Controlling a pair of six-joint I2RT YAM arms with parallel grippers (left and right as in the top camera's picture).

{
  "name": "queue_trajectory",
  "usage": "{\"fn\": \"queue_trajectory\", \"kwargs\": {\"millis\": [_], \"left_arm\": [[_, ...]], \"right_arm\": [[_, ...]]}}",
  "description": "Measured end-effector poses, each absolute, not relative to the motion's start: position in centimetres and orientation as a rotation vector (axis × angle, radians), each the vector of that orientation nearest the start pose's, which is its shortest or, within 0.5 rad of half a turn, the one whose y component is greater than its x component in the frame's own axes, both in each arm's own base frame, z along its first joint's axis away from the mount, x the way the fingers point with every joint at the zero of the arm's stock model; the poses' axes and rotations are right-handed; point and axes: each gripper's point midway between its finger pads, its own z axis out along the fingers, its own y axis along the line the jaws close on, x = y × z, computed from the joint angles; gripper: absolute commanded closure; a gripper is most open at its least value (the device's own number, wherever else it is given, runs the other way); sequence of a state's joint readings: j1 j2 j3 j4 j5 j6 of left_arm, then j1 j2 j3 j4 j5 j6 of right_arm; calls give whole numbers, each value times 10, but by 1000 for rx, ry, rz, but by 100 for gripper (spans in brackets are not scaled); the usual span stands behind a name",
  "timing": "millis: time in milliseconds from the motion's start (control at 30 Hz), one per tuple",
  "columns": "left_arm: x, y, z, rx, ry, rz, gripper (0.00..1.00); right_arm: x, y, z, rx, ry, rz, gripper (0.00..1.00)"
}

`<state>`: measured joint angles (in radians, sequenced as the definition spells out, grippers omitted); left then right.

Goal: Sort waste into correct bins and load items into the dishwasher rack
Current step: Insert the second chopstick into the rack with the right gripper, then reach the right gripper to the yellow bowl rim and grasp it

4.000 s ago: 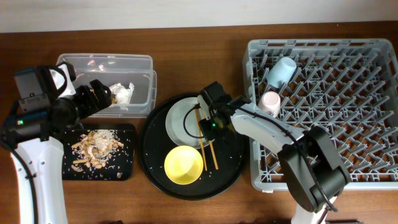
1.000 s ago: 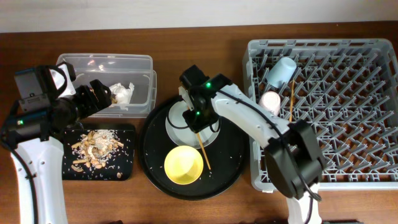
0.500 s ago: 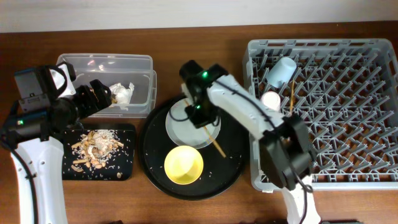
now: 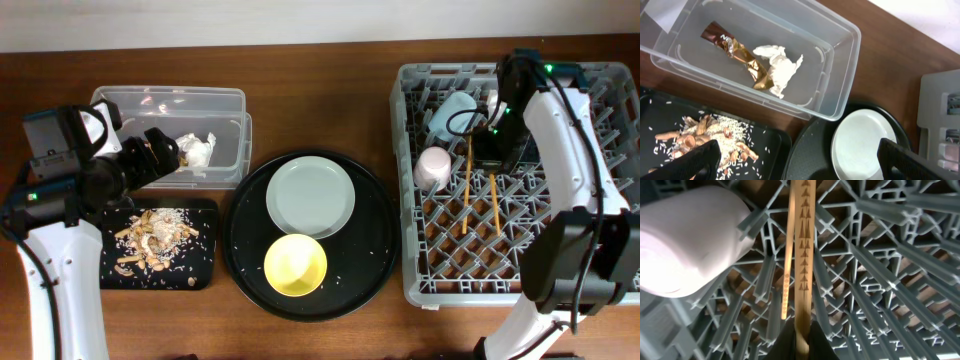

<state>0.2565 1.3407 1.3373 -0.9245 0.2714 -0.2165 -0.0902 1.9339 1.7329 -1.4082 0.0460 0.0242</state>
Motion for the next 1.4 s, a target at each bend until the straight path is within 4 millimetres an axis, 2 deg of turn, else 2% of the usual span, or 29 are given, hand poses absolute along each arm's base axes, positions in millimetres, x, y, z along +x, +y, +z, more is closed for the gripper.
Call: {"fn": "queue_trajectory", "kwargs": {"millis": [67, 233, 367, 533, 567, 600, 633, 667, 700, 733, 767, 833, 867, 900, 967, 1000, 1067, 1100, 1133, 1167, 1233, 1267, 1367, 1400], "left_arm": [[349, 44, 238, -471, 2433, -321, 1], [349, 44, 238, -470, 2433, -321, 1], [349, 44, 238, -470, 2433, -321, 1], [349, 44, 238, -471, 2433, -321, 0], [349, 44, 238, -471, 2433, -321, 1], [349, 44, 238, -470, 2432, -321, 1], [349, 44, 238, -470, 2431, -321, 1], [349, 44, 238, -472, 2434, -321, 1], [349, 44, 238, -470, 2432, -321, 1], [349, 44, 238, -470, 2433, -321, 1], [349, 44, 238, -470, 2433, -322, 1], [349, 44, 238, -470, 2433, -321, 1], [349, 44, 238, -471, 2434, -322, 1], [349, 44, 238, -471, 2433, -321, 1], [349, 44, 238, -470, 2433, -322, 1], [349, 44, 238, -471, 2433, -321, 1], [349, 44, 238, -471, 2433, -321, 1], [349, 44, 238, -471, 2433, -321, 1], [349, 44, 238, -471, 2433, -321, 1], [349, 44, 238, -471, 2433, -321, 1], [349, 44, 238, -471, 2433, -321, 1], [349, 44, 238, -471, 2433, -321, 1], [349, 44, 238, -471, 2433, -321, 1], [349, 44, 238, -471, 2433, -321, 1]], "right_arm": [[354, -40, 114, 165, 3176, -70, 96], [366, -41, 106, 57, 3130, -73, 94], [363, -41, 82, 38, 3134, -72, 68], [365, -40, 81, 24, 3128, -67, 70], [360, -40, 83, 24, 3150, -65, 70], [356, -38, 93, 24, 3173, -50, 68], [360, -34, 106, 24, 3163, -13, 67], [366, -13, 139, 25, 3132, 180, 64], [374, 3, 163, 16, 3065, 322, 62], [368, 24, 181, 14, 3047, 514, 61], [359, 49, 192, 10, 3033, 725, 59], [348, 78, 197, -72, 3050, 826, 56], [340, 106, 199, -182, 3060, 862, 55], [328, 142, 200, -338, 3063, 891, 53], [310, 192, 201, -581, 3035, 905, 51], [290, 226, 202, -752, 3012, 917, 51], [263, 272, 202, -996, 2935, 919, 50], [245, 294, 202, -1112, 2894, 921, 43], [221, 321, 203, -1264, 2828, 928, 42], [210, 334, 202, -1331, 2789, 910, 42], [188, 355, 190, -1364, 2784, 661, 42], [184, 361, 185, -1337, 2782, 552, 42], [170, 378, 182, -1220, 2765, 383, 40], [169, 383, 182, -1201, 2751, 381, 33]]}}
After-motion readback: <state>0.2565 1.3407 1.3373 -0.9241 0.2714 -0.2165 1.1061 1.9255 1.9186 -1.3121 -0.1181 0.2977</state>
